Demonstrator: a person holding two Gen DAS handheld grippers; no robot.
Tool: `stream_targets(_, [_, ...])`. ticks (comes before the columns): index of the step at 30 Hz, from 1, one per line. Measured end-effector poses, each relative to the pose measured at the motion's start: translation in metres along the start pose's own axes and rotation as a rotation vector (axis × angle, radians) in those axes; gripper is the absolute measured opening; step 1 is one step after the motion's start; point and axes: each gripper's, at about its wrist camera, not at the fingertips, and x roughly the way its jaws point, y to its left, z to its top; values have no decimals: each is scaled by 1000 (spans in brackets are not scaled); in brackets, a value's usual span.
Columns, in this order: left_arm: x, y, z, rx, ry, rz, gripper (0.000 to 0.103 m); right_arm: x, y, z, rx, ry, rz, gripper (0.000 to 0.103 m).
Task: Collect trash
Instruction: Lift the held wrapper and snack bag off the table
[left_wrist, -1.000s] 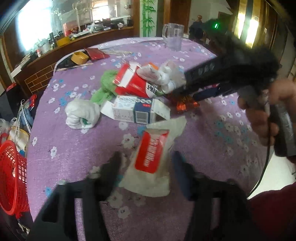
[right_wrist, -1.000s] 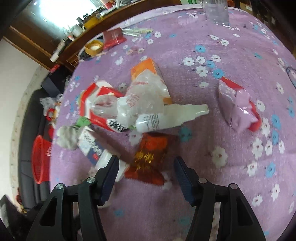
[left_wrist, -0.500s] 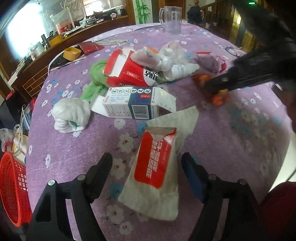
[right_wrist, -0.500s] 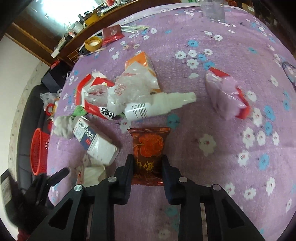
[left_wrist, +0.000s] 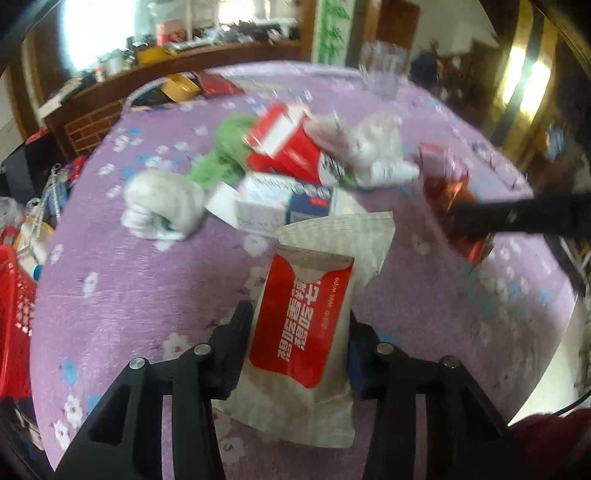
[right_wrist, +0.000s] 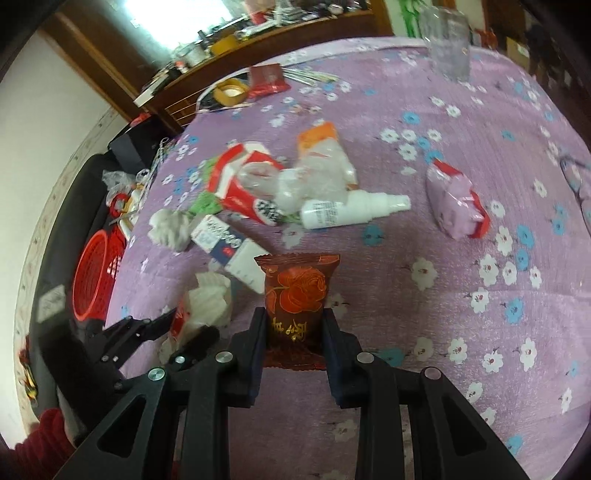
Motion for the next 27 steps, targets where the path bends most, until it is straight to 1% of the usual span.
stream_targets(4, [-26, 11, -1, -60, -78, 42, 44, 2, 19, -6, -63, -11, -8, 31])
stream_targets(7, [-39, 21, -2, -107, -106, 76, 44, 6, 34, -10, -108, -8, -7, 31])
stream_targets(10, [-49, 32, -5, -153, -119, 104, 44, 8, 46, -13, -140, -7, -7, 31])
stream_targets(15, [-57, 45, -11, -193, -125, 142, 44, 8, 60, -16, -174, -12, -7, 31])
stream_targets(27, [-68, 63, -22, -214, -132, 204, 44, 16, 85, -22, -226, 1, 6, 31])
